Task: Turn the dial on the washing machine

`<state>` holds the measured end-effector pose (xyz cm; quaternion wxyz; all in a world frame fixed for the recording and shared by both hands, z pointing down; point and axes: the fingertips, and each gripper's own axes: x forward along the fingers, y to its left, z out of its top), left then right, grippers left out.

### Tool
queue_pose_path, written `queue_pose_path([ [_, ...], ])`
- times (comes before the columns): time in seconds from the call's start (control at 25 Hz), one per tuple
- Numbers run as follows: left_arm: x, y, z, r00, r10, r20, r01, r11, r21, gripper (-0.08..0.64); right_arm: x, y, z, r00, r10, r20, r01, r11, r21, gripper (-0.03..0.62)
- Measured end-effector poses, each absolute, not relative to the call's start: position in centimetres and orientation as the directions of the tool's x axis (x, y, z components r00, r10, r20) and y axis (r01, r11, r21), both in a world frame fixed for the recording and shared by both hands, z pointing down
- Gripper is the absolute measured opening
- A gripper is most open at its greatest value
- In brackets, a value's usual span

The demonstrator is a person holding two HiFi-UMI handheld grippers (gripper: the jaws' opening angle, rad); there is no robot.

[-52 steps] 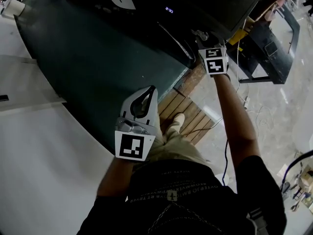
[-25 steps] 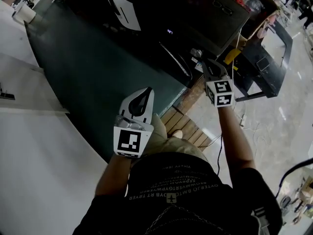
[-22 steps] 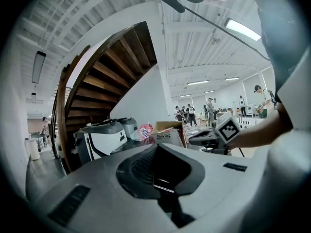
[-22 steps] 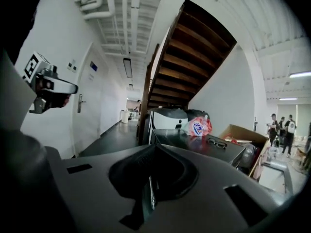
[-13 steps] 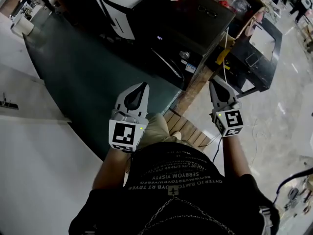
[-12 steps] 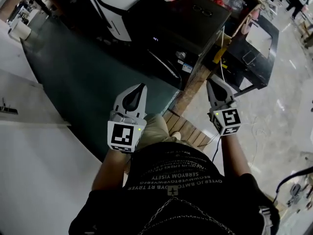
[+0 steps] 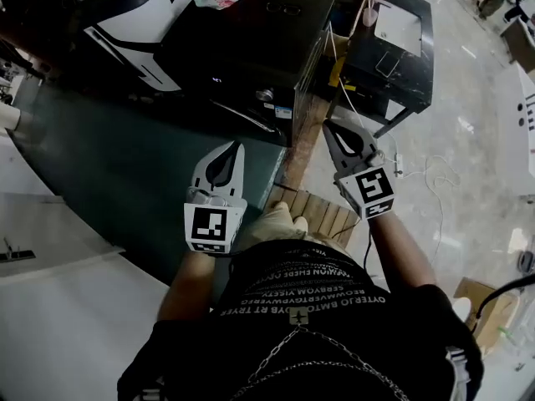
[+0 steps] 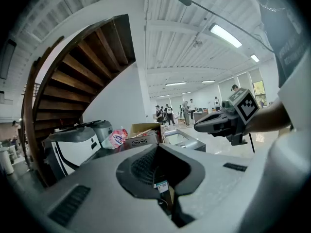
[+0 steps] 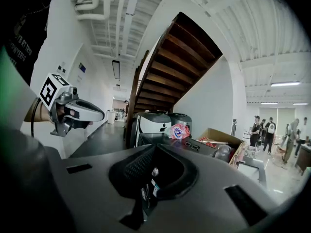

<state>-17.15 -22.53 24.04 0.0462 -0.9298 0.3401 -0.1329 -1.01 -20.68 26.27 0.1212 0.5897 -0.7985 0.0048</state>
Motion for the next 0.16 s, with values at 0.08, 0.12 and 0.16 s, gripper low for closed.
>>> queue_pose_path([
  [0.08,-16.3,-24.0,24.6,0.743,-0.633,0.217,-0.61,-0.774,-0.172,0.006,-1.1,-21.6,26.4,-0.28,-0.937,0.208,-0.94,0.312,0.138,-0.003],
  [0.12,-15.8,-24.9,24.8,0.747,-0.629,0.216,-0.605,-0.778,-0.171,0.006,-1.1,-22.1,26.5,-0.283,-0.936,0.211,-0.939,0.315,0.137,-0.003],
  [0.16,-15.4,-25.7,25.0,0.751,-0.624,0.215,-0.601,-0.781,-0.17,0.006,-1.1,-22.7,26.6,-0.285,-0.934,0.215,-0.938,0.318,0.136,-0.003],
])
